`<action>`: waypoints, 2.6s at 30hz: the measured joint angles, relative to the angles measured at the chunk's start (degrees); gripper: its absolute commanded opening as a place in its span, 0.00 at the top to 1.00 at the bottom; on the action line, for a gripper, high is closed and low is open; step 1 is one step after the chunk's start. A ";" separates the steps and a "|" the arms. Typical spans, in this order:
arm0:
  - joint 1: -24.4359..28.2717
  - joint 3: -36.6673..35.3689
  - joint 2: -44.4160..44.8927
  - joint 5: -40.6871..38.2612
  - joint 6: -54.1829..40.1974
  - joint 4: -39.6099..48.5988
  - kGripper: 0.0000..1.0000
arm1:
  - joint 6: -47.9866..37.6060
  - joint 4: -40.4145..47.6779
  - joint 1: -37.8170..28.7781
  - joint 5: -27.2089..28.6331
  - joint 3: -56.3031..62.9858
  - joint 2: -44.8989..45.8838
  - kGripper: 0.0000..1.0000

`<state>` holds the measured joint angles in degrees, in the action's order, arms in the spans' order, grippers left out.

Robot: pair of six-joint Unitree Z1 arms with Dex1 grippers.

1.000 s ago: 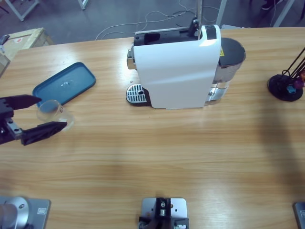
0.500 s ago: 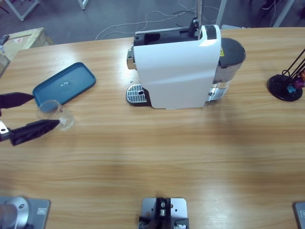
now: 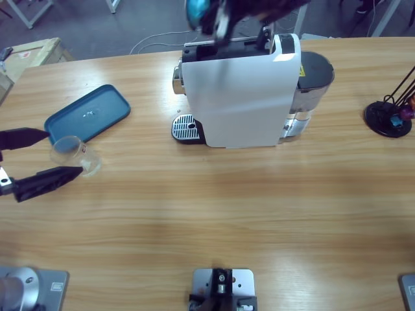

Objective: Pour coffee

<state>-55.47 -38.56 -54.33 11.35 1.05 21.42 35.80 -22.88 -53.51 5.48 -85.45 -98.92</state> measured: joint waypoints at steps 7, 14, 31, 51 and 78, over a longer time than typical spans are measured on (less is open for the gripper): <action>0.00 0.00 0.00 0.00 0.00 0.00 0.00 | -0.15 1.64 1.03 -0.74 -2.55 -5.71 1.00; -0.01 0.00 0.00 -0.05 0.00 0.00 0.00 | -0.38 2.12 3.90 -2.40 -4.25 -7.67 1.00; -0.01 0.05 0.00 -1.05 0.00 0.00 0.01 | -0.39 2.14 5.13 -2.58 -1.63 -8.13 1.00; -0.02 0.55 0.01 -1.07 0.00 0.00 0.01 | -2.22 4.14 5.91 -1.87 -1.12 -8.11 0.85; -0.12 -2.73 0.76 -1.45 2.18 1.36 0.01 | -69.23 10.72 0.46 28.08 18.43 16.73 1.00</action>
<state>-55.59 -41.30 -53.57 9.90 3.23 22.78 -33.43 -12.16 -53.05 33.55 -67.02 -82.19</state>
